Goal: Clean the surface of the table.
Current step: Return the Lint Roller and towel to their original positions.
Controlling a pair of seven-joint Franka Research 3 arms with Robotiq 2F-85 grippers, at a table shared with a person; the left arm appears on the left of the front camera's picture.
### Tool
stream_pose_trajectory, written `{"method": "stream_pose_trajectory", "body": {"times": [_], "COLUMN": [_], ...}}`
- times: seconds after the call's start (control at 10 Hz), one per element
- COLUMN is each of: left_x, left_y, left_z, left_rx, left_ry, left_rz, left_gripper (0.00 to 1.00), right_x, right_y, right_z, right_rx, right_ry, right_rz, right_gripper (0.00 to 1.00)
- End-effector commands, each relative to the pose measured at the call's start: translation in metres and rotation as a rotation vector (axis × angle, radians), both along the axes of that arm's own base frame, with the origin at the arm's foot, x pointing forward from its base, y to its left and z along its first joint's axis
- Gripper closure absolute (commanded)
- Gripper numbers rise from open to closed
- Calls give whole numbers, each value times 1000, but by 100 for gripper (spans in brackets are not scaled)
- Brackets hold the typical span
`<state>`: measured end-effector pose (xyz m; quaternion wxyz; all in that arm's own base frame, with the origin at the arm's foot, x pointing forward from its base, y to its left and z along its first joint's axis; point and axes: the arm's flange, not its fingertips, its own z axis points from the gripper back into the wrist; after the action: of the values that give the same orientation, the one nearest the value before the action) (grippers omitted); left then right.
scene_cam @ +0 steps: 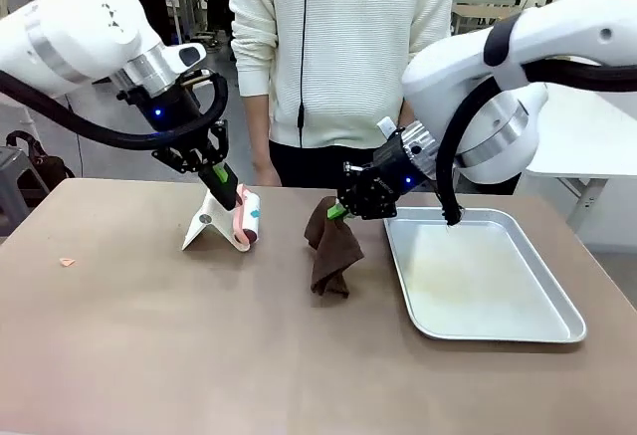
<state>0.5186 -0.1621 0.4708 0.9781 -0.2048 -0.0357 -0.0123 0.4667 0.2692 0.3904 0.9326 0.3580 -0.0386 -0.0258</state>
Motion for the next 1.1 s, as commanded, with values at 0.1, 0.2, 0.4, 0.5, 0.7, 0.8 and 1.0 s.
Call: {"method": "stream_pose_trajectory", "body": {"times": [0.1, 0.2, 0.4, 0.5, 0.7, 0.8, 1.0], "left_x": [28, 34, 40, 42, 45, 46, 48], "left_y": [-6, -6, -6, -5, 0, 6, 12], "left_z": [-2, -6, -11, -12, -14, -16, -26], "left_rx": [27, 28, 43, 41, 30, 26, 25], "left_ry": [51, 65, 75, 81, 93, 92, 106], "left_rz": [28, 27, 34, 33, 38, 48, 68], "left_gripper": [78, 78, 78, 78, 78, 78, 78], "right_x": [13, 15, 17, 17, 17, 17, 17], "right_y": [9, 9, 9, 10, 12, 11, 11], "right_z": [1, -1, -5, -8, -14, -16, -19], "right_rx": [-56, -72, -69, -55, -59, -57, -61], "right_ry": [14, 14, 24, 36, 62, 65, 76], "right_rz": [-50, -66, -71, -58, -52, -51, -59], "right_gripper": [93, 93, 93, 93, 93, 93, 93]}}
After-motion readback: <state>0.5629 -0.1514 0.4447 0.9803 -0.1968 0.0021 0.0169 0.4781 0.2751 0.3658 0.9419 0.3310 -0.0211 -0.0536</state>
